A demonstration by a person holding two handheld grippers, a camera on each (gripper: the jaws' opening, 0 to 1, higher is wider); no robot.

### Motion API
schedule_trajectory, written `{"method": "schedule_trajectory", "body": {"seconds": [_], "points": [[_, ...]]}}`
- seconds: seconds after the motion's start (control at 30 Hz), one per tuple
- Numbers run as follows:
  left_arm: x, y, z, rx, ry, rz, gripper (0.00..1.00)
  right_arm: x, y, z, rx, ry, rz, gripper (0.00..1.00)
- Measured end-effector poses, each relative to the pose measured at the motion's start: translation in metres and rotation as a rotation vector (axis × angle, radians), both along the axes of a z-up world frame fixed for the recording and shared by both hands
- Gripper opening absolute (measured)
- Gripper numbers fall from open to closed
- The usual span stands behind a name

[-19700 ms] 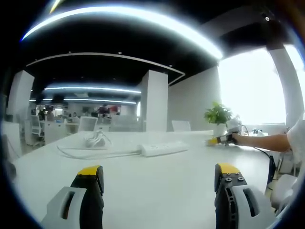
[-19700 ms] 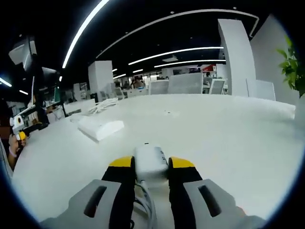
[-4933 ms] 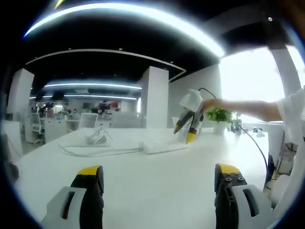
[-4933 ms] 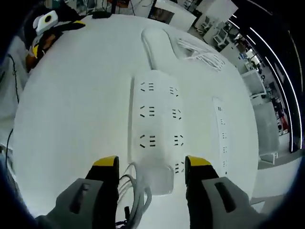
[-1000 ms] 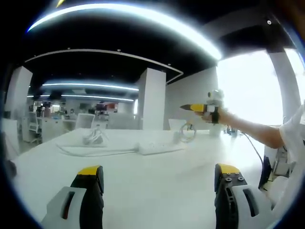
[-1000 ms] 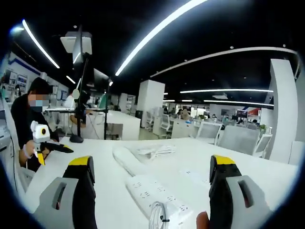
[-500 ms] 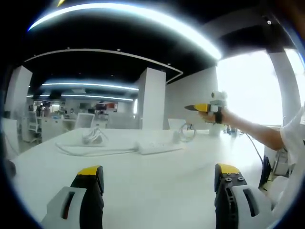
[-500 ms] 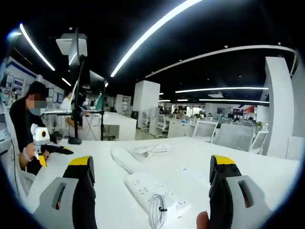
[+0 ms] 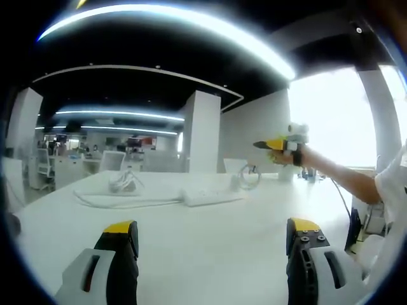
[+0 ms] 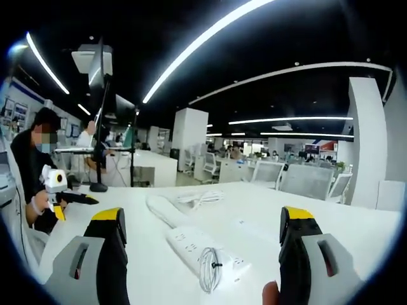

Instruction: Straighten the power strip on the desk, plug the charger into it

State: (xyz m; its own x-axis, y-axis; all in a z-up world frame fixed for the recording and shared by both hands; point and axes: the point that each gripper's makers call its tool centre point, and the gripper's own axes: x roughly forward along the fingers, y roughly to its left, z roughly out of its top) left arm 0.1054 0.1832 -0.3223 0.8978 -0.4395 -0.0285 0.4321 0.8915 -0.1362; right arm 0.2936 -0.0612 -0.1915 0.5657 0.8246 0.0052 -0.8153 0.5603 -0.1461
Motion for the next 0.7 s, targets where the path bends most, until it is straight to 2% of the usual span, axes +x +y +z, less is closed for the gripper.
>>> {"method": "schedule_trajectory", "body": {"seconds": [0.7], "points": [[-0.001,-0.006,0.0,-0.001,-0.002,-0.012,0.99,-0.019,-0.029,-0.012,-0.007,0.013,-0.069,1.0]]}}
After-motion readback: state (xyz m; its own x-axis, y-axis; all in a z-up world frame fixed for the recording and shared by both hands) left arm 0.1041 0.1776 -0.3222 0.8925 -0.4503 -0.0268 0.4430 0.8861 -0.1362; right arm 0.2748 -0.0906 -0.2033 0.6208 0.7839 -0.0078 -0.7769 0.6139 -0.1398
